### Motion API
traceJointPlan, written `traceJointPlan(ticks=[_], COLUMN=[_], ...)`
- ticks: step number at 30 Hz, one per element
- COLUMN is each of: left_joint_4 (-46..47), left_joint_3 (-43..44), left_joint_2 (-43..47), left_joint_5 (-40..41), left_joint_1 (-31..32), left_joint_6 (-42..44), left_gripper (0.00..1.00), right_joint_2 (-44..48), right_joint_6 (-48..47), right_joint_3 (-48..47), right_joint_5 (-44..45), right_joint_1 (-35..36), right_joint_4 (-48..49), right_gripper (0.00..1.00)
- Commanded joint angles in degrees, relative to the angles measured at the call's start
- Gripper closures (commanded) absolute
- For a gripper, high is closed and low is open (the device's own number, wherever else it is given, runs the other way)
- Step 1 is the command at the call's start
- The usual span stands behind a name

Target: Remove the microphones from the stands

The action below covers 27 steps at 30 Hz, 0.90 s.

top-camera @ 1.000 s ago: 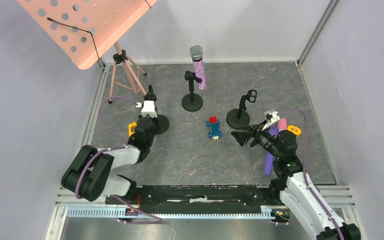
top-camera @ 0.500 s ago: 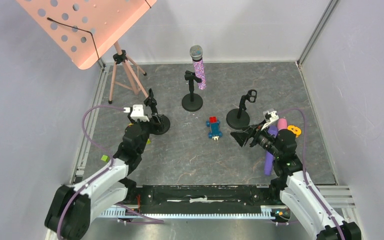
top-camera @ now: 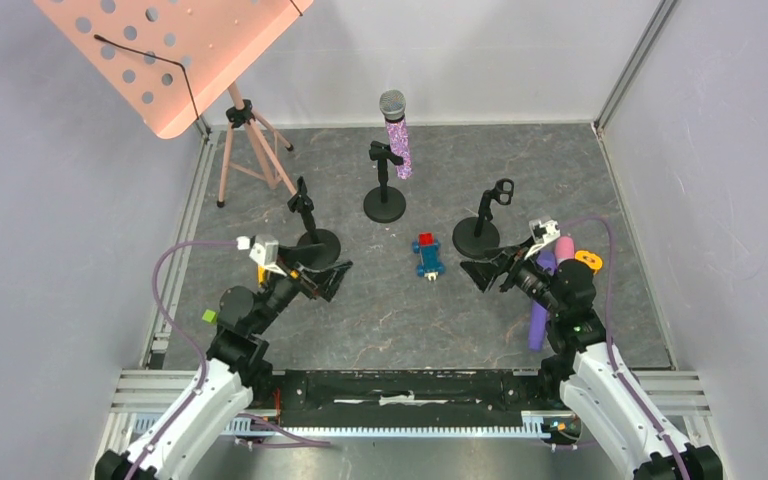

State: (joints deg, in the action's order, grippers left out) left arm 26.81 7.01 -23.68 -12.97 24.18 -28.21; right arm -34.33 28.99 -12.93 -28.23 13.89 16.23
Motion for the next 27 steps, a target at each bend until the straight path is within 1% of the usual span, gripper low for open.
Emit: traceJointPlan(ticks=[1, 3, 5, 6, 7, 9, 10, 11, 12, 14, 15, 17, 21, 25, 27], left_joint_4=[6.26, 7.06, 6.50, 4.89, 0.50, -8.64, -12.30, -14.72, -15.76, -14.97, -12.10, -9.55, -3.82, -5.23, -4.35], left_joint_3=[7.09, 10.14, 13.75, 16.72, 19.96, 27.70, 30.59, 33.67, 35.62, 37.10, 36.88, 37.19, 37.37, 40.56, 41.24], left_joint_2=[-8.29, -13.01, -17.74, -20.39, -23.05, -27.96, -30.58, -32.56, -34.69, -38.06, -39.95, -42.98, -49.80, -55.71, -58.51], left_joint_5=[-16.20, -16.55, -14.13, -12.47, -9.70, 2.69, 8.62, 15.17, 18.93, 26.53, 28.51, 32.87, 35.34, 36.28, 34.65], left_joint_1=[0.04, 1.06, 3.79, 5.44, 7.99, 13.69, 16.27, 17.42, 18.33, 18.88, 18.88, 18.88, 18.80, 17.75, 16.08], left_joint_6=[-3.68, -2.16, 0.22, 2.33, 5.01, 9.06, 9.38, 8.79, 8.97, 8.53, 9.60, 10.71, 15.39, 18.26, 18.12], left_gripper=[0.00, 0.00, 0.00, 0.00, 0.00, 0.00, 0.00, 0.00, 0.00, 0.00, 0.00, 0.00, 0.00, 0.00, 0.00], right_joint_2=[0.46, 0.69, 0.86, 1.02, 1.14, 1.36, 1.43, 1.45, 1.42, 1.43, 1.54, 2.16, 6.53, 12.62, 13.16], right_joint_6=[1.59, 1.62, 1.84, 1.87, 1.90, 1.92, 1.86, 1.75, 1.57, 0.92, 0.43, -0.22, -1.97, -3.77, -5.21], right_joint_3=[0.11, 0.11, 0.11, 0.09, 0.03, 0.02, 0.08, -0.03, -0.06, -0.58, -1.00, -1.99, -2.67, -1.58, -1.80], right_joint_5=[-0.73, -0.30, 0.01, 0.00, 0.14, 0.43, 0.64, 0.80, 0.93, 1.15, 1.59, 3.10, 5.65, 10.47, 12.21], right_joint_1=[0.33, 0.31, 0.34, 0.35, 0.35, 0.35, 0.35, 0.35, 0.34, 0.32, 0.35, 0.35, 0.32, 0.34, 0.37], right_joint_4=[4.47, 4.26, 4.18, 4.23, 4.17, 4.06, 3.82, 3.59, 3.23, 1.96, 0.91, -1.35, -2.47, -4.32, -6.10], right_gripper=[0.13, 0.13, 0.13, 0.13, 0.13, 0.13, 0.13, 0.13, 0.13, 0.13, 0.13, 0.13, 0.12, 0.10, 0.08])
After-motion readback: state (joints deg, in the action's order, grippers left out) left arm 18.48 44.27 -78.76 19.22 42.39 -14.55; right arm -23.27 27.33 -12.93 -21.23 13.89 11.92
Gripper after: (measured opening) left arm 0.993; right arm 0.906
